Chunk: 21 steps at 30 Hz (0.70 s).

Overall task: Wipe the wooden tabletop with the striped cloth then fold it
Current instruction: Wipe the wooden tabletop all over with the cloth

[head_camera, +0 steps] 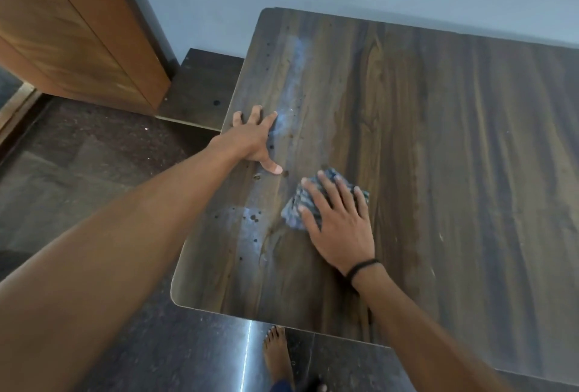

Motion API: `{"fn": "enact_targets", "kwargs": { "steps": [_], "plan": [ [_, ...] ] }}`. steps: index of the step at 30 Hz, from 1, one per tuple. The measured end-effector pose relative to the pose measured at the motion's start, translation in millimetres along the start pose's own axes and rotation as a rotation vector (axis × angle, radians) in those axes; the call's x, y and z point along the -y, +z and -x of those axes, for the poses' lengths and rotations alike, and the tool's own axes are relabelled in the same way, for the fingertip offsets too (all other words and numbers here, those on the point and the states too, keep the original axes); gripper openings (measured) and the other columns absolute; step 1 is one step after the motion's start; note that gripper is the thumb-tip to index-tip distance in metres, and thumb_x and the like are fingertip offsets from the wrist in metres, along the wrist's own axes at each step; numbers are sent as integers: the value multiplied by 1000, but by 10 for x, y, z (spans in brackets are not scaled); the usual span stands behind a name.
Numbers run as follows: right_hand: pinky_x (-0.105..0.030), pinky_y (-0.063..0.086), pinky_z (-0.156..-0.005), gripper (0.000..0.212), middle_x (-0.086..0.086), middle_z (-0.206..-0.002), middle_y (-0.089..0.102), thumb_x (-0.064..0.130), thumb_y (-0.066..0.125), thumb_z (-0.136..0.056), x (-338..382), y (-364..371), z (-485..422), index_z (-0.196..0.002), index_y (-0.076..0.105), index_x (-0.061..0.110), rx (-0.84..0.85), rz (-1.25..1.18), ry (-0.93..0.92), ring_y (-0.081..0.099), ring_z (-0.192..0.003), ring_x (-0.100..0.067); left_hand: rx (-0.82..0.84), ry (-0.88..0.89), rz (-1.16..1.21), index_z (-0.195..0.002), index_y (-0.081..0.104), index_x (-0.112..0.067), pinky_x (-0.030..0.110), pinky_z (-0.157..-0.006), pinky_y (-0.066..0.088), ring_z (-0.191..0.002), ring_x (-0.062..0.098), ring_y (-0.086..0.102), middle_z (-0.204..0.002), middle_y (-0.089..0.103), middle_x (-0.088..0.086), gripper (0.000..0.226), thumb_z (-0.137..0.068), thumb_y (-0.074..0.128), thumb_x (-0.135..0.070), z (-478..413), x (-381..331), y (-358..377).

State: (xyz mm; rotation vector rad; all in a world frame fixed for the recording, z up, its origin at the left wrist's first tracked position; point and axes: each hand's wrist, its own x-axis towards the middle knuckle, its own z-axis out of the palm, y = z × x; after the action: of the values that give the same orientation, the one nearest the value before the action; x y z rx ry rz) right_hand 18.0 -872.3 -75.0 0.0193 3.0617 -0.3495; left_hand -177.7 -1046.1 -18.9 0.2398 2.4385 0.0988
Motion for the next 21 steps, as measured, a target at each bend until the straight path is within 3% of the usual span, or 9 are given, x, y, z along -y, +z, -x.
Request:
{"fn": "enact_targets", "kwargs": {
  "steps": [2,5,6,7,11,13,16,20,21],
  "plan": [
    [-50,5,-126,57,6,-167,22,58,27,-103,161,0,0,-157,25,41,20,-13,30,15,-155,-22,0,-9,-6,-156,-14,-35,67,-116,18,-149,41,-18,-163,-25,-4,141,-60,89,-52,5,-32,-9],
    [-48,2,-126,57,10,-168,17,60,22,-102,105,-68,197,-157,20,45,169,32,-314,10,-156,-18,0,-25,-22,-156,-13,-32,67,-115,18,-148,43,-16,-163,-24,-3,142,-60,90,-51,7,-65,-26],
    [-47,3,-126,57,12,-167,17,61,22,-102,-11,-96,154,-157,20,46,167,44,-351,10,-156,-17,2,-28,-24,-156,-13,-32,67,-115,18,-148,43,-16,-163,-24,-3,142,-60,90,-51,5,-68,-30],
    [-45,3,-126,57,12,-167,18,61,22,-101,-119,-96,47,-156,21,47,131,39,-319,10,-156,-16,5,-32,-25,-156,-13,-32,67,-115,18,-148,44,-15,-163,-24,-3,143,-60,90,-51,3,-72,-37],
    [-47,-2,-125,59,6,-168,17,59,23,-102,-105,-104,-323,-158,20,42,26,-34,95,10,-156,-22,19,-48,-35,-156,-16,-31,65,-116,18,-148,45,-15,-163,-24,-2,145,-59,90,-50,-29,-100,-40],
    [-48,-6,-125,58,6,-169,11,58,22,-103,103,-75,-173,-159,15,42,93,-16,-50,5,-156,-23,41,-56,-52,-154,-21,-32,66,-116,17,-147,45,-18,-162,-29,-2,147,-60,89,-52,-42,-104,-38],
    [-47,2,-126,57,11,-168,17,61,20,-102,-20,-117,-58,-157,19,46,146,28,-280,10,-156,-19,74,-63,-64,-152,-26,-33,66,-117,14,-147,44,-22,-160,-34,-2,146,-62,88,-52,-51,-116,-42],
    [-46,0,-126,59,7,-168,17,60,20,-102,-143,-125,-442,-158,21,42,21,-21,69,10,-156,-20,100,-71,-75,-150,-30,-33,65,-117,12,-146,44,-24,-157,-38,-1,146,-63,86,-52,-60,-143,-68],
    [-47,-2,-126,59,6,-169,15,59,20,-102,-65,-114,-418,-159,19,41,38,-25,69,8,-156,-21,107,-70,-81,-150,-30,-32,65,-117,11,-145,45,-24,-157,-38,0,146,-64,86,-53,-66,-149,-64]
  ]
}}
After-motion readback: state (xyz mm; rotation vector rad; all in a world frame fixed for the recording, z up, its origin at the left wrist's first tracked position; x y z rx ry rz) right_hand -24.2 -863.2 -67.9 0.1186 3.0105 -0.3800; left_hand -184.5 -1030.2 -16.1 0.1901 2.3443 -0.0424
